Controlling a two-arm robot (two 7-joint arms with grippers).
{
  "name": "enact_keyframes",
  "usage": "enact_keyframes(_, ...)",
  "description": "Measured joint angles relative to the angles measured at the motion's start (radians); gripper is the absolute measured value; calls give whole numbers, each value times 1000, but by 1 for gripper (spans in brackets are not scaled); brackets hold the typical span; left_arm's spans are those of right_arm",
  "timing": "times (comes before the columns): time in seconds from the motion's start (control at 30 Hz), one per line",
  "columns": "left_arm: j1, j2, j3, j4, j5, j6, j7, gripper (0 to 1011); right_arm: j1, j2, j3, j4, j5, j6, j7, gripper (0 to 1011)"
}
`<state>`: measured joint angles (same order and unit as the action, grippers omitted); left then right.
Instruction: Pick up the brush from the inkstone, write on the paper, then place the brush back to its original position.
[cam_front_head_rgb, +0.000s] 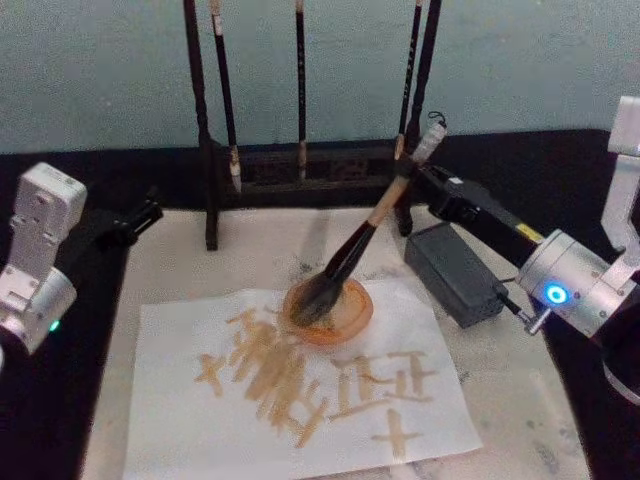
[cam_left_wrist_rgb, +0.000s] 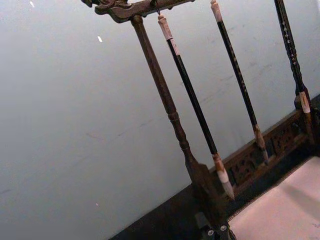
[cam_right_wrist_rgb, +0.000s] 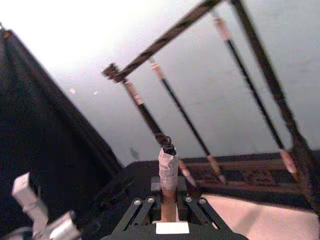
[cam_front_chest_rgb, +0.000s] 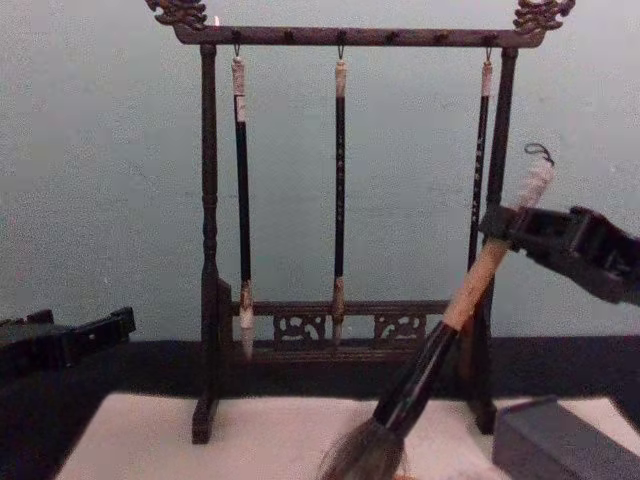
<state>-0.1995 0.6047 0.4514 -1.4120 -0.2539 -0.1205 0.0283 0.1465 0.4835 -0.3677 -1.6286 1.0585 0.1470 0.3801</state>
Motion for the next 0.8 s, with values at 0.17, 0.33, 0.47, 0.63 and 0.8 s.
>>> enact_keyframes(0.17, 0, 0, 0, 0, 0, 0, 0, 1002, 13, -23, 7, 36, 40, 5, -44, 178)
enact_keyframes(0.33, 0, 0, 0, 0, 0, 0, 0, 1002, 22, -42, 15, 64, 81, 12, -98, 178)
enact_keyframes(0.47, 0, 0, 0, 0, 0, 0, 0, 1002, 24, -58, 17, 84, 117, 20, -130, 178)
enact_keyframes(0.63, 0, 0, 0, 0, 0, 0, 0, 1000, 22, -77, 20, 101, 156, 24, -183, 178)
enact_keyframes(0.8, 0, 0, 0, 0, 0, 0, 0, 1002, 18, -84, 19, 108, 174, 21, -233, 178)
